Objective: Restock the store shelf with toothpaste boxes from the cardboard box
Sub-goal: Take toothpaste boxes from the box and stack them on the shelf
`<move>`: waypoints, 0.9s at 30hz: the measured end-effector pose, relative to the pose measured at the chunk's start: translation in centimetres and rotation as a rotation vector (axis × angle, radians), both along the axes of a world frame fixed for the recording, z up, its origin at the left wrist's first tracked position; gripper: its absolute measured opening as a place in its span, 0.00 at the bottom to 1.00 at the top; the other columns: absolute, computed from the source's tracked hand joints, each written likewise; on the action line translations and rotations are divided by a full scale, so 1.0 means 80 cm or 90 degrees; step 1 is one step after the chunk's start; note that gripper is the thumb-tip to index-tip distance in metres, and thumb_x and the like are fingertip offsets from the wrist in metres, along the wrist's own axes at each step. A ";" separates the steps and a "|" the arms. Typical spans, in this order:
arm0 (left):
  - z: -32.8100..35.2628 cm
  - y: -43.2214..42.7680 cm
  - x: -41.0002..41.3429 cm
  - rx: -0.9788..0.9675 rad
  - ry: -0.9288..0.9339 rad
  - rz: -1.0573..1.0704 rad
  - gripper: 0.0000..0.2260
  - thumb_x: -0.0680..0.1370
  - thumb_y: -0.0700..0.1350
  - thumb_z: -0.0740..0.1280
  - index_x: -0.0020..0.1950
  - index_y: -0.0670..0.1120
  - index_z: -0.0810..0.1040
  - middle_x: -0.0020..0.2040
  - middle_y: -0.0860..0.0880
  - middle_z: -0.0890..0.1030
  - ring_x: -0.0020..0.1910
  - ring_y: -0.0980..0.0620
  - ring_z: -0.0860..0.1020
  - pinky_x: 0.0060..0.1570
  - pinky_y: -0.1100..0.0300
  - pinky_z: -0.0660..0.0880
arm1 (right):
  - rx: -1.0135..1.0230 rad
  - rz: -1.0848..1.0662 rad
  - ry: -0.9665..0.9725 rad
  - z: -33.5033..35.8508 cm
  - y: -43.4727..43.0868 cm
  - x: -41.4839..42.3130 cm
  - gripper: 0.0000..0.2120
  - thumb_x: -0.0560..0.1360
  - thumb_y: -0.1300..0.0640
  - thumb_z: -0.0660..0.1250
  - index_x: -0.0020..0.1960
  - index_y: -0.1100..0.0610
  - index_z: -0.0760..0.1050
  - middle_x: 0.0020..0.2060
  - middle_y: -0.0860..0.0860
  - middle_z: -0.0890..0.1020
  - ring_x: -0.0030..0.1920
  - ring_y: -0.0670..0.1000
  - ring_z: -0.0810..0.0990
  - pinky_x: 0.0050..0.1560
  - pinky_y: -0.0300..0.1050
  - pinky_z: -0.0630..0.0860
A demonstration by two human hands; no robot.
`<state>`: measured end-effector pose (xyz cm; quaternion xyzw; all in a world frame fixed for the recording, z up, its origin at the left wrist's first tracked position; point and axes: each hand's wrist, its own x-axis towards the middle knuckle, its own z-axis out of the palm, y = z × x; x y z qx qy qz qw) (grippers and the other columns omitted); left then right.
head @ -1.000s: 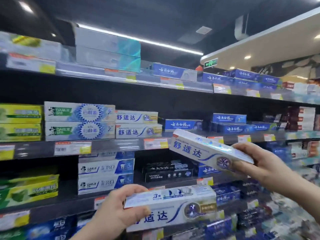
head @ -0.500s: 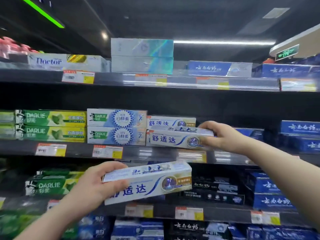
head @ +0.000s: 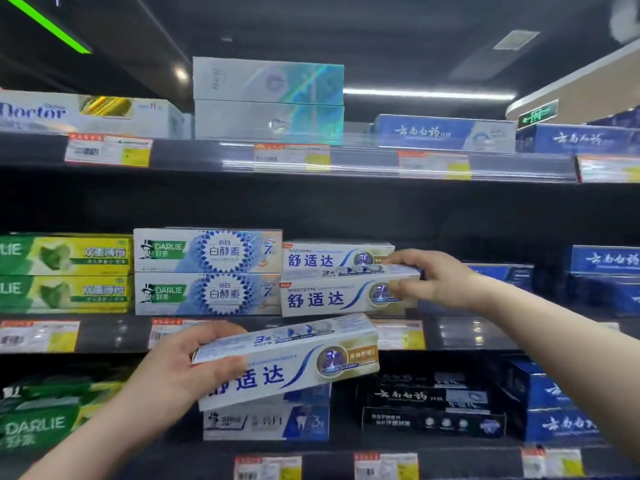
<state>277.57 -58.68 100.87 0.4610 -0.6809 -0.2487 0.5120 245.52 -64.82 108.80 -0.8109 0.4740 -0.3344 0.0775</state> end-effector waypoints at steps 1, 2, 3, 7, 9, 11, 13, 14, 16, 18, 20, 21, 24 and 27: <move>0.001 -0.001 0.000 -0.002 -0.008 0.002 0.09 0.70 0.40 0.72 0.44 0.54 0.79 0.39 0.71 0.79 0.37 0.68 0.79 0.32 0.72 0.73 | -0.007 0.002 -0.001 -0.001 -0.003 0.000 0.12 0.71 0.59 0.70 0.50 0.46 0.74 0.45 0.45 0.81 0.37 0.30 0.76 0.40 0.22 0.70; 0.001 -0.003 0.000 0.000 -0.012 0.002 0.09 0.70 0.41 0.72 0.44 0.55 0.79 0.39 0.72 0.79 0.38 0.69 0.78 0.34 0.69 0.72 | -0.011 0.006 -0.005 -0.002 -0.004 0.000 0.12 0.71 0.59 0.70 0.50 0.46 0.74 0.45 0.44 0.81 0.37 0.30 0.77 0.41 0.22 0.70; 0.002 -0.002 0.000 -0.001 -0.012 0.005 0.09 0.70 0.42 0.72 0.43 0.56 0.79 0.38 0.74 0.78 0.39 0.70 0.78 0.36 0.68 0.70 | -0.011 0.009 -0.011 -0.003 -0.006 0.000 0.11 0.71 0.58 0.70 0.49 0.45 0.75 0.45 0.43 0.81 0.38 0.30 0.77 0.40 0.23 0.71; 0.003 -0.001 0.000 0.000 0.010 -0.002 0.07 0.66 0.53 0.73 0.41 0.63 0.80 0.40 0.72 0.79 0.40 0.67 0.78 0.38 0.68 0.73 | -0.028 0.018 -0.023 -0.009 -0.013 0.001 0.10 0.71 0.55 0.70 0.50 0.44 0.75 0.46 0.43 0.81 0.41 0.34 0.78 0.41 0.24 0.71; 0.001 -0.003 0.001 -0.002 0.009 0.007 0.06 0.68 0.49 0.74 0.41 0.60 0.82 0.40 0.70 0.80 0.39 0.66 0.79 0.35 0.72 0.73 | -0.036 0.017 -0.017 -0.010 -0.017 0.002 0.10 0.71 0.54 0.70 0.50 0.43 0.74 0.48 0.44 0.81 0.44 0.37 0.79 0.42 0.24 0.71; -0.001 -0.003 0.000 -0.007 0.008 0.009 0.08 0.70 0.40 0.73 0.42 0.54 0.81 0.39 0.67 0.81 0.34 0.66 0.79 0.32 0.76 0.71 | -0.032 0.015 -0.026 -0.011 -0.021 0.002 0.10 0.72 0.53 0.69 0.50 0.43 0.73 0.48 0.43 0.80 0.46 0.40 0.79 0.43 0.25 0.72; -0.003 -0.003 -0.001 -0.008 0.009 0.013 0.10 0.69 0.36 0.72 0.43 0.50 0.80 0.40 0.65 0.82 0.32 0.66 0.79 0.31 0.77 0.71 | -0.025 0.009 -0.032 -0.011 -0.025 0.001 0.10 0.72 0.53 0.69 0.52 0.44 0.74 0.48 0.44 0.79 0.48 0.44 0.79 0.44 0.24 0.71; -0.004 -0.003 -0.001 -0.007 0.012 0.011 0.10 0.69 0.35 0.71 0.43 0.50 0.80 0.41 0.65 0.82 0.33 0.66 0.79 0.31 0.78 0.71 | -0.028 0.000 -0.017 -0.012 -0.027 0.000 0.12 0.72 0.52 0.69 0.55 0.46 0.75 0.49 0.45 0.78 0.48 0.44 0.78 0.45 0.23 0.70; -0.004 -0.003 -0.002 -0.006 0.023 0.005 0.10 0.69 0.35 0.72 0.44 0.49 0.80 0.42 0.67 0.81 0.34 0.67 0.79 0.32 0.78 0.71 | -0.036 -0.013 0.022 -0.012 -0.031 -0.001 0.17 0.72 0.51 0.68 0.60 0.51 0.76 0.52 0.48 0.76 0.49 0.44 0.75 0.47 0.25 0.68; -0.006 -0.005 -0.003 -0.015 0.024 0.004 0.10 0.69 0.35 0.72 0.45 0.49 0.80 0.42 0.69 0.80 0.34 0.70 0.78 0.33 0.80 0.71 | -0.033 -0.013 0.028 -0.013 -0.032 -0.003 0.18 0.72 0.51 0.68 0.61 0.53 0.75 0.53 0.49 0.75 0.51 0.46 0.75 0.50 0.33 0.67; -0.006 -0.004 -0.005 -0.019 0.020 0.001 0.10 0.69 0.36 0.72 0.45 0.50 0.79 0.42 0.69 0.80 0.36 0.71 0.78 0.34 0.81 0.70 | -0.031 -0.013 0.032 -0.013 -0.033 -0.004 0.18 0.73 0.50 0.67 0.62 0.53 0.75 0.53 0.49 0.75 0.52 0.47 0.75 0.53 0.37 0.66; -0.005 -0.004 -0.006 -0.021 0.020 -0.002 0.10 0.69 0.37 0.72 0.45 0.49 0.80 0.42 0.69 0.80 0.36 0.72 0.78 0.34 0.81 0.70 | -0.031 -0.015 0.038 -0.013 -0.035 -0.004 0.19 0.73 0.50 0.67 0.62 0.53 0.75 0.53 0.49 0.75 0.53 0.48 0.75 0.54 0.37 0.67; -0.004 -0.004 -0.008 -0.015 0.018 -0.010 0.08 0.68 0.42 0.74 0.45 0.49 0.80 0.41 0.69 0.80 0.37 0.72 0.78 0.33 0.81 0.70 | -0.029 -0.020 0.041 -0.012 -0.041 -0.003 0.19 0.73 0.50 0.66 0.62 0.53 0.74 0.53 0.50 0.75 0.54 0.49 0.75 0.55 0.39 0.68; -0.004 -0.004 -0.009 -0.004 0.014 -0.002 0.10 0.67 0.41 0.74 0.46 0.50 0.80 0.41 0.70 0.80 0.39 0.68 0.79 0.33 0.80 0.70 | -0.019 -0.016 0.037 -0.013 -0.045 -0.001 0.19 0.73 0.50 0.66 0.63 0.53 0.74 0.52 0.48 0.74 0.51 0.47 0.74 0.51 0.36 0.68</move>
